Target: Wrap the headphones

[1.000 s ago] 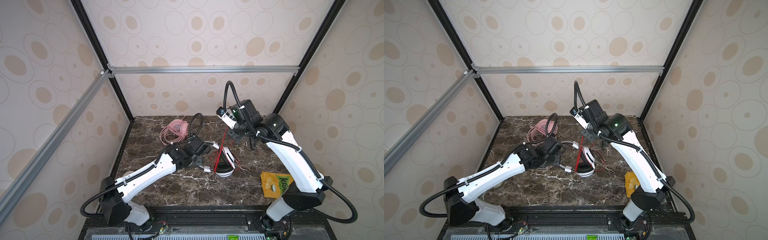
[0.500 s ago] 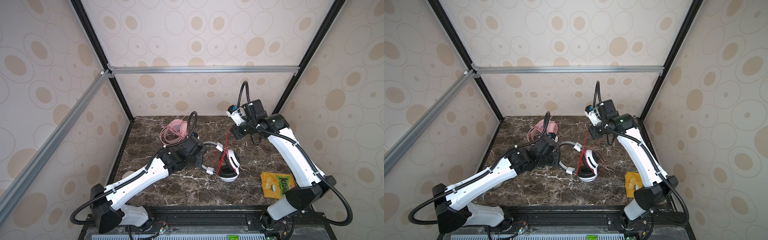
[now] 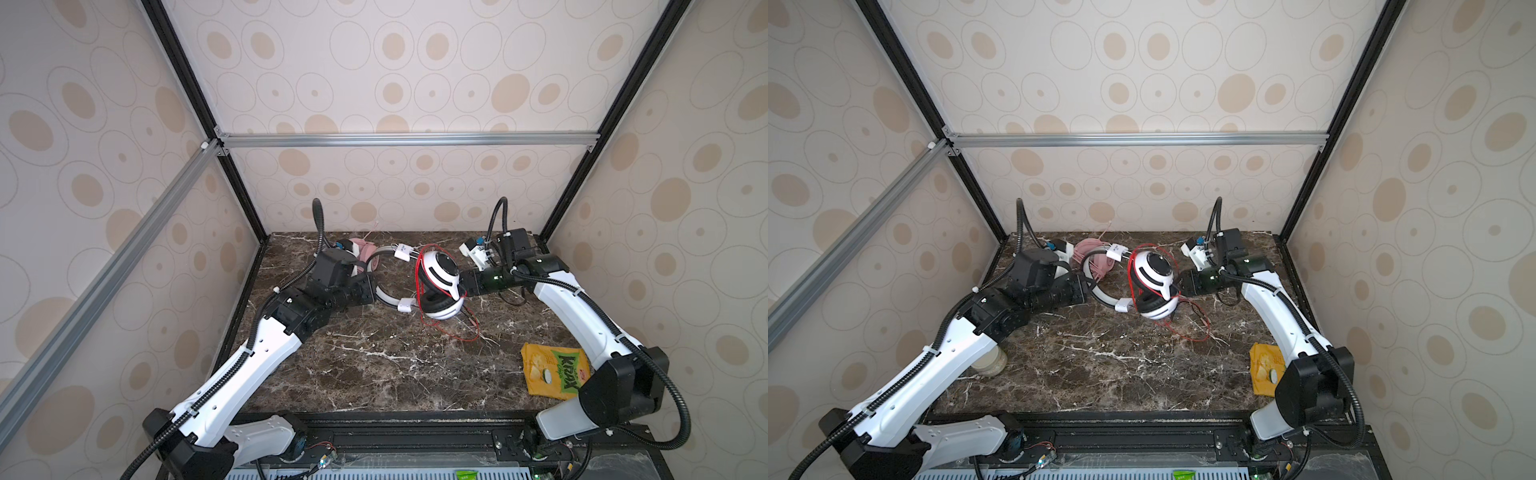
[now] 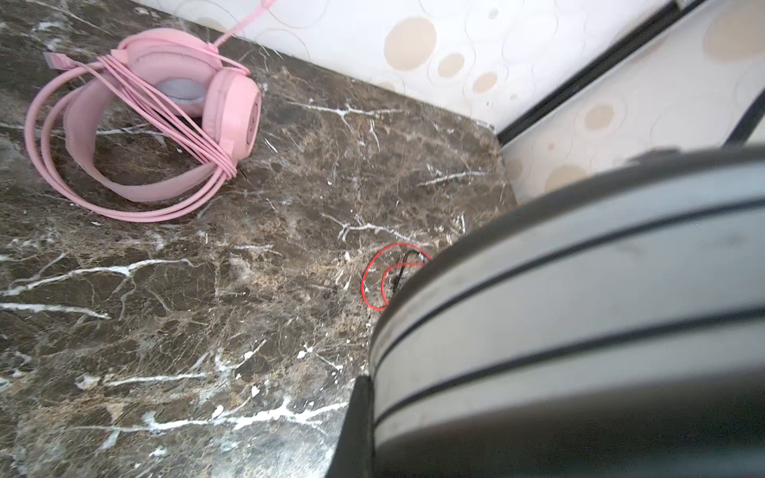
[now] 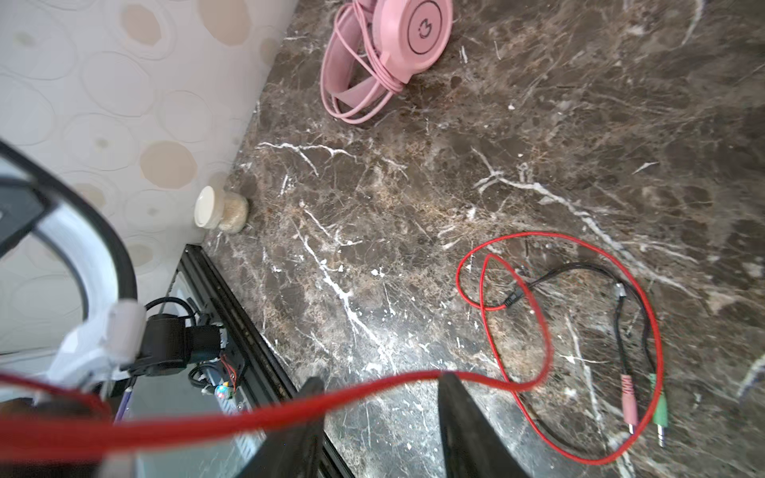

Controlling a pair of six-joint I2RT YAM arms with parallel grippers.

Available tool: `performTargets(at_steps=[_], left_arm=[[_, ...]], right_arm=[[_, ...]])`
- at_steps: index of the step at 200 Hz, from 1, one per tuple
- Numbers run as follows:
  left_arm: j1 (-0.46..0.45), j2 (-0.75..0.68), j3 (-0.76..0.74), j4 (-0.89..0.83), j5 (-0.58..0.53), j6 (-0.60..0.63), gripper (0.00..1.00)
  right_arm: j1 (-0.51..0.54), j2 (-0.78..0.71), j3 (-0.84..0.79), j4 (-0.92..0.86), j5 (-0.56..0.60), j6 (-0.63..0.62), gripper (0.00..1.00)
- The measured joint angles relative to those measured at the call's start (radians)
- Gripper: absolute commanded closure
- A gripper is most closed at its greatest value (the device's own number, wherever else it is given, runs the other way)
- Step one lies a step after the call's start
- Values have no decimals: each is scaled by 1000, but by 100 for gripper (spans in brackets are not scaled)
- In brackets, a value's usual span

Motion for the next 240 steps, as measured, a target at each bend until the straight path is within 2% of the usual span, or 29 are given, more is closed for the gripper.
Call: performTargets(at_steps=[31, 58, 90, 138, 165, 240], left_arm=[[93, 46, 73, 6, 59, -25, 100], [128, 81, 134, 12, 96, -36, 100], [158, 91, 161, 26, 129, -43, 100], [190, 102, 191, 39, 148, -50, 100], [193, 102, 191, 40, 156, -50, 100], [204, 102, 189, 45, 178, -59, 100]], right_arm=[[-43, -110, -66, 62, -72, 50, 47], [-43, -158, -75, 59, -78, 43, 47], [-44, -187, -164, 73, -74, 63, 49], [-2, -183, -303, 165, 35, 145, 47], [63, -137, -341, 258, 93, 201, 46], [261, 179, -306, 463, 270, 307, 50]])
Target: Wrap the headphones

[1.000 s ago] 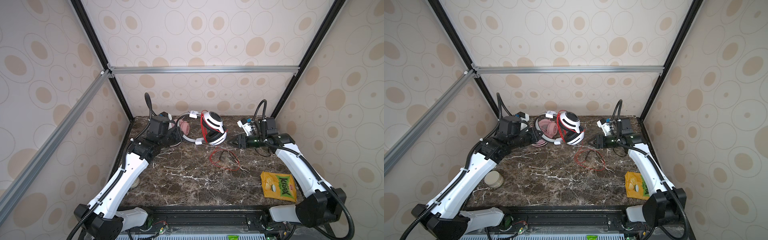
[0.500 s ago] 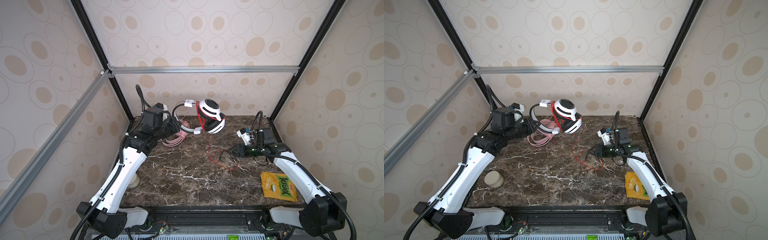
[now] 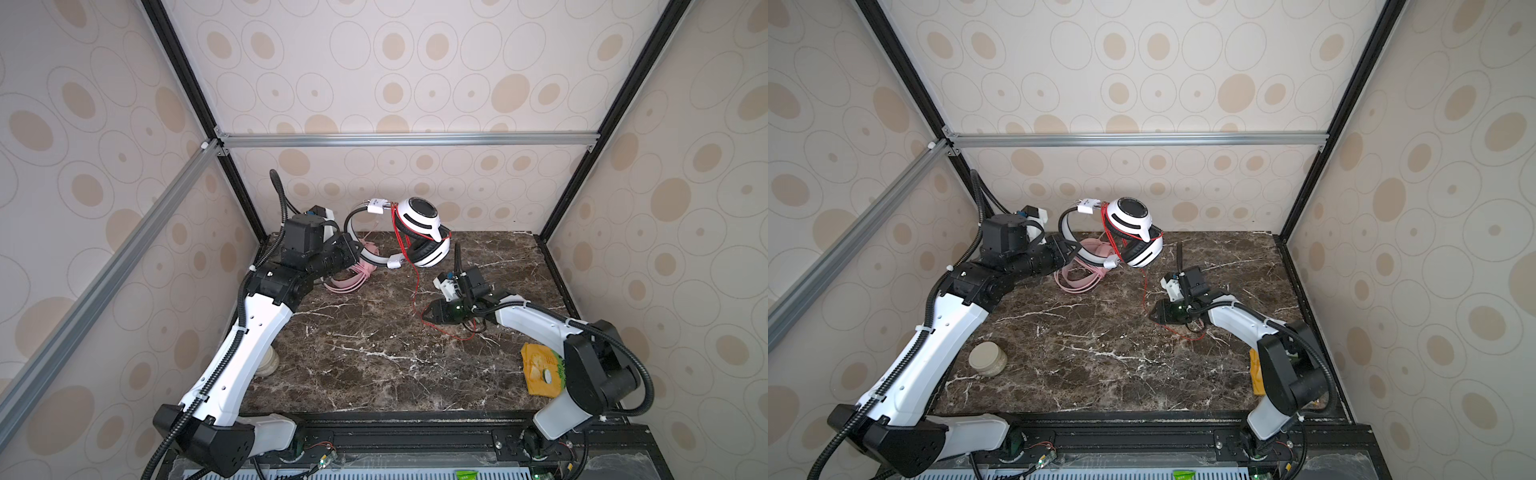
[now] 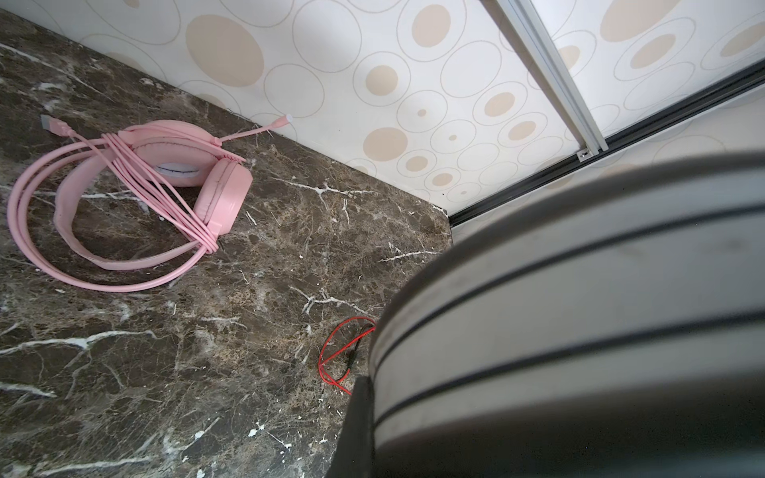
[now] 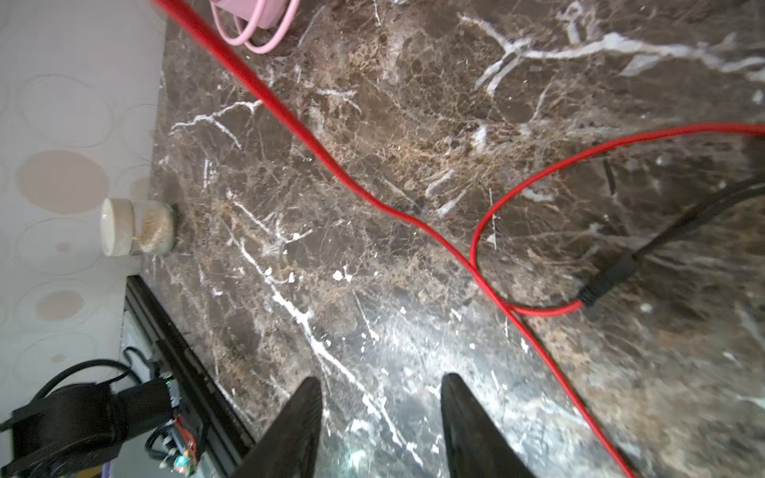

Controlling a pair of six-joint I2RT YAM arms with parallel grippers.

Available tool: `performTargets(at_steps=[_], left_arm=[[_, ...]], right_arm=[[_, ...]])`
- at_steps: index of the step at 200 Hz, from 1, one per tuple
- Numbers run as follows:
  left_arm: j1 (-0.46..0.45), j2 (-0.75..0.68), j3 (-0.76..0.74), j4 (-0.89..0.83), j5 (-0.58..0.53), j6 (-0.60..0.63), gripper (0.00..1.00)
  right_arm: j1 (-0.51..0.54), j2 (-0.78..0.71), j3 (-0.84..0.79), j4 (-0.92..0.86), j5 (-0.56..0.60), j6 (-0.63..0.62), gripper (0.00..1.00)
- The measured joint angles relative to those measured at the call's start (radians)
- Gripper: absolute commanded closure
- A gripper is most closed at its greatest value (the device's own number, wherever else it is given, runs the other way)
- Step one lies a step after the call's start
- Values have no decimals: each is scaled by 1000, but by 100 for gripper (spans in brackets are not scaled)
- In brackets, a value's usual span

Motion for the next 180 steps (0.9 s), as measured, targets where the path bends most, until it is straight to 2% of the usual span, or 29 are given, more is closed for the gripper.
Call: performTargets(at_steps=[35, 60, 114, 148, 171, 180], left_arm=[[3, 0, -5, 7, 5, -6, 100], [5, -1, -17, 10, 10, -8, 100], [6, -2, -21, 11, 18, -9, 100], [7, -2, -21, 10, 20, -9, 100], [8, -2, -21, 10, 21, -9, 100], [10, -2, -21, 10, 21, -9, 100]], right_arm=[[33, 96, 68, 87, 99, 33, 53], [34, 145, 106, 154, 127, 45, 57], [34, 229, 130, 282, 104, 95, 61], [41, 238, 127, 323, 90, 121, 71], [43, 238, 98, 369, 78, 139, 72], [45, 238, 80, 381, 77, 145, 76]])
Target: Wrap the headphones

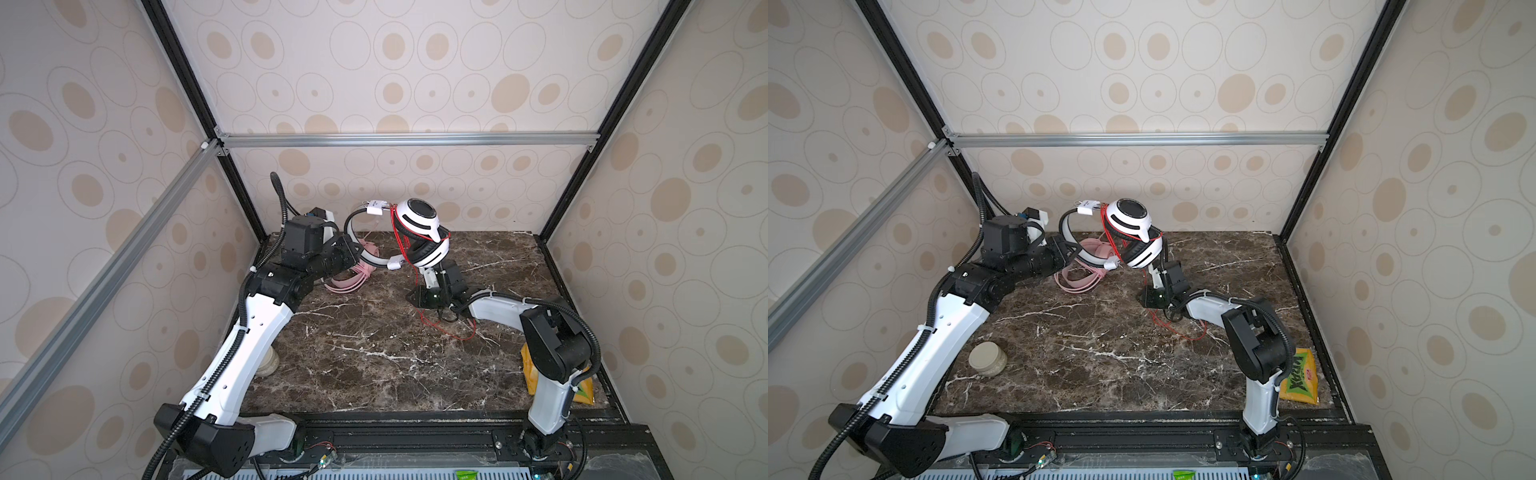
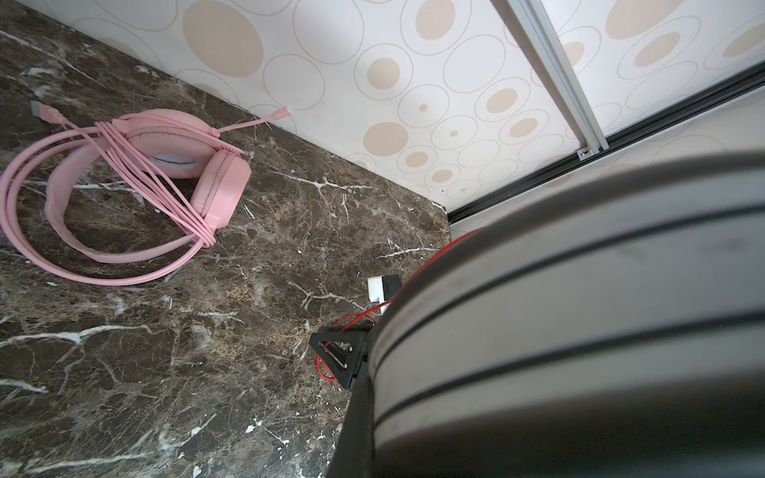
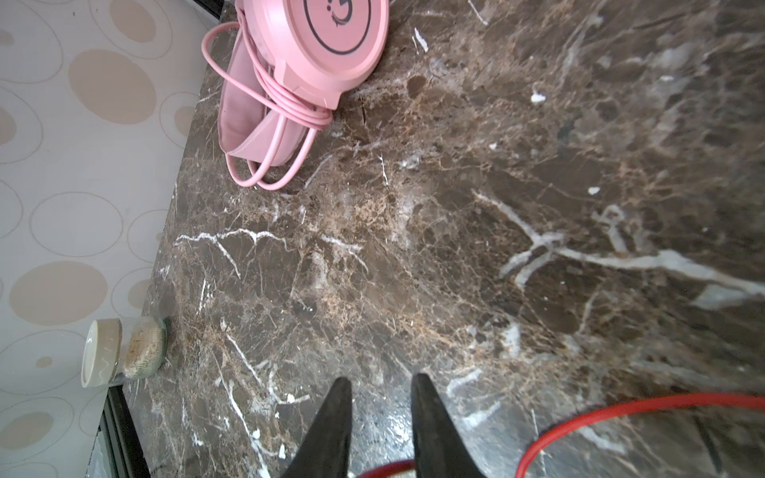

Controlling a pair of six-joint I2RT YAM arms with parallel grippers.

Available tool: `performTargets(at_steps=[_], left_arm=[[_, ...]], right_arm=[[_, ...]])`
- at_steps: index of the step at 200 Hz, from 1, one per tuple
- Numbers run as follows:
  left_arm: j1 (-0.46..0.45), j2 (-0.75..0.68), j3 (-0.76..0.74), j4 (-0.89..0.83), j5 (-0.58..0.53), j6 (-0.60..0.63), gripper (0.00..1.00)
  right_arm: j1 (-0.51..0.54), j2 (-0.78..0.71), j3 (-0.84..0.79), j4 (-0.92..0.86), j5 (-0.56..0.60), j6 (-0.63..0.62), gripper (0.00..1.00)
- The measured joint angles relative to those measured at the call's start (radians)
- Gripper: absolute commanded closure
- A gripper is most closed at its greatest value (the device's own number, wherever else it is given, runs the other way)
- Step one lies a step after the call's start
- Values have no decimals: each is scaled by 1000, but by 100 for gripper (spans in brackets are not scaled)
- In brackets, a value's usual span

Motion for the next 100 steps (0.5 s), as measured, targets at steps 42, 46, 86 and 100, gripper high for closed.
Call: performTargets(at_steps=[42, 46, 86, 100], left_arm=[[4, 0, 0, -2, -2, 0, 100], [6, 0, 0, -3, -3, 0, 100], [36, 0, 5, -11, -16, -9, 100], [45, 1, 21, -24, -37, -20, 100]], right_arm=[[5, -2, -67, 22, -22, 22, 96], [6, -5, -72, 22, -25, 21, 97], [31, -151, -122, -140, -29, -26, 100], [53, -229, -113, -247, -16, -68, 100]])
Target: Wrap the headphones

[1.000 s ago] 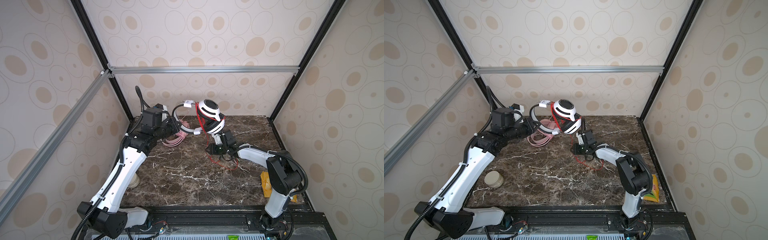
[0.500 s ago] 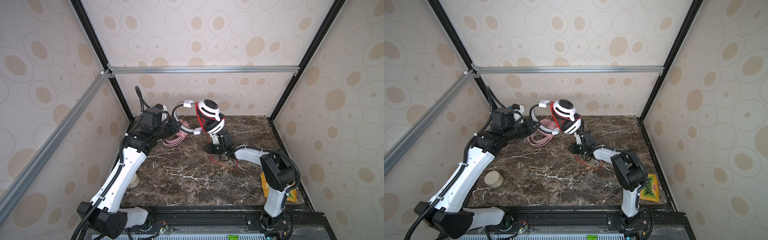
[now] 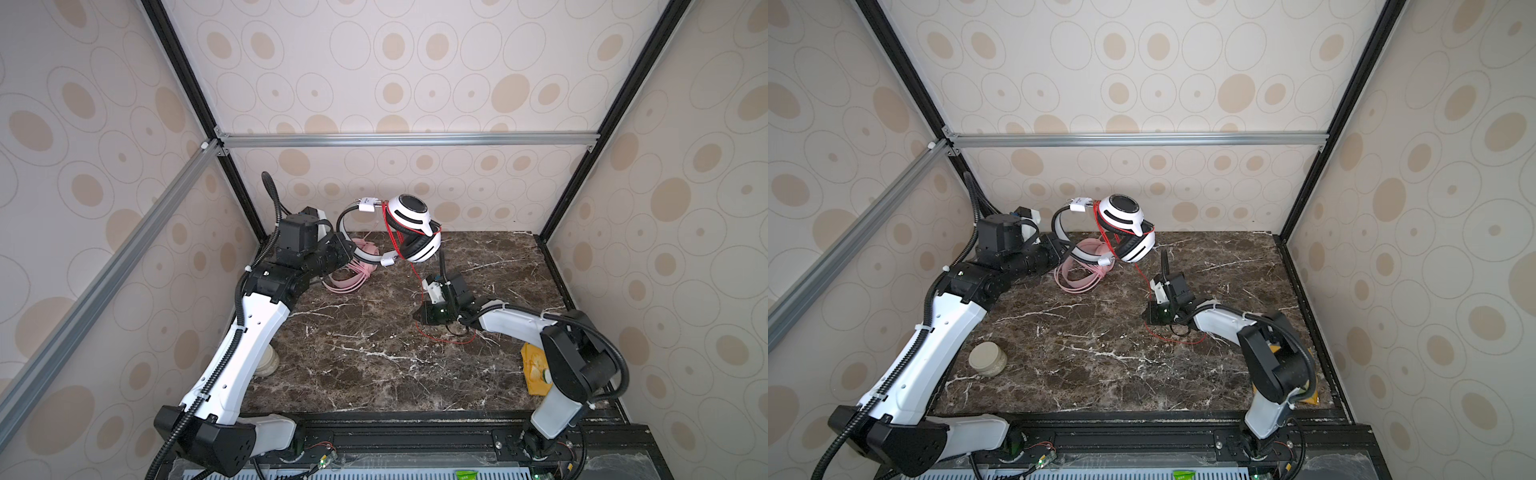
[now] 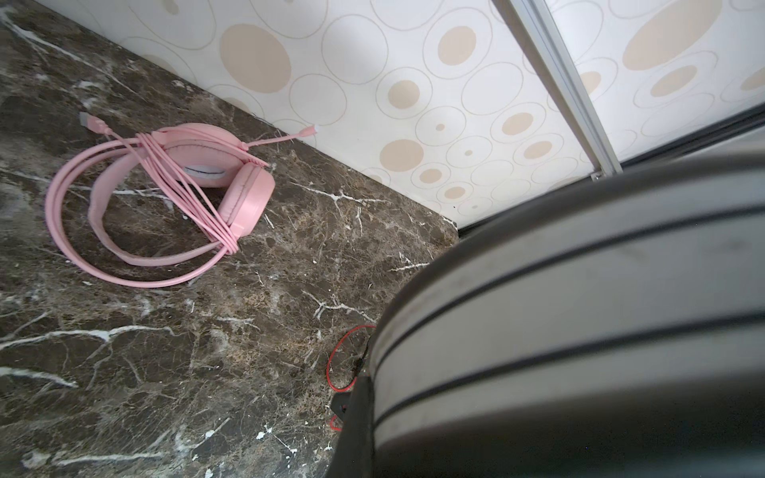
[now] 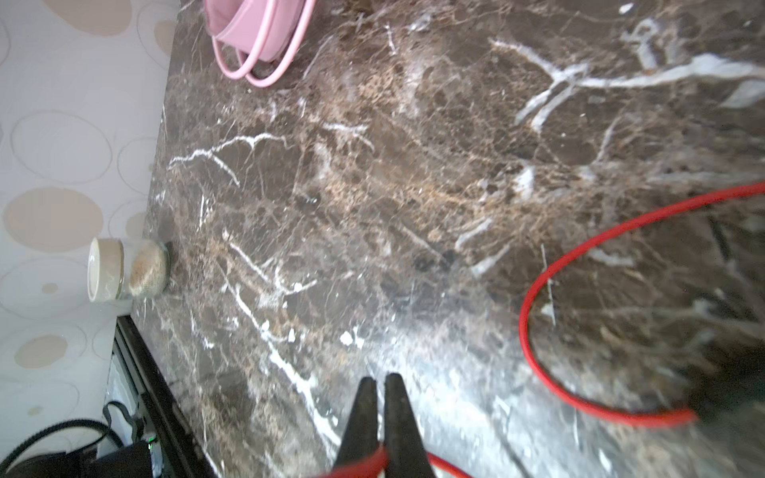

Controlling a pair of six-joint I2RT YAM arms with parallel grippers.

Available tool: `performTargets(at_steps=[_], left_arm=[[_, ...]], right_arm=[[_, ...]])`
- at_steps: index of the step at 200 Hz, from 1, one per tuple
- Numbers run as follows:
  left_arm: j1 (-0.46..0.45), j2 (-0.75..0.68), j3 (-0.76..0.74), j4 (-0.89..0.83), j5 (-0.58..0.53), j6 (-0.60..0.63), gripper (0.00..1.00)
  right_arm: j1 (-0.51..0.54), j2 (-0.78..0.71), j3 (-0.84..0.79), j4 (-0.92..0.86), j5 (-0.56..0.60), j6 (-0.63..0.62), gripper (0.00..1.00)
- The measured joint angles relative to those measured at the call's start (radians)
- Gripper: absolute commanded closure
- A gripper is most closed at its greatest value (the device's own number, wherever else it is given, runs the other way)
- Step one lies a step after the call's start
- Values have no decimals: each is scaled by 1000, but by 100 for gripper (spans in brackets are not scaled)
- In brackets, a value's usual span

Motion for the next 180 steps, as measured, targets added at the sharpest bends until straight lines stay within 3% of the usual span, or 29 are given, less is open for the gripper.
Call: performTargets(at_steps=[54, 97, 132, 180], left_arm=[[5, 10, 84, -91, -158, -43, 100], [6, 18, 92, -196, -272, -82, 100], [5, 23, 91, -253, -305, -101, 100], [5, 23, 91, -256, -304, -120, 100]], right_arm=[[137, -296, 25, -404, 132, -154, 100], [285, -410, 49, -664, 253, -212, 100], [346, -424, 134, -806, 307, -250, 100], [409, -301, 250, -924, 367, -300, 100]])
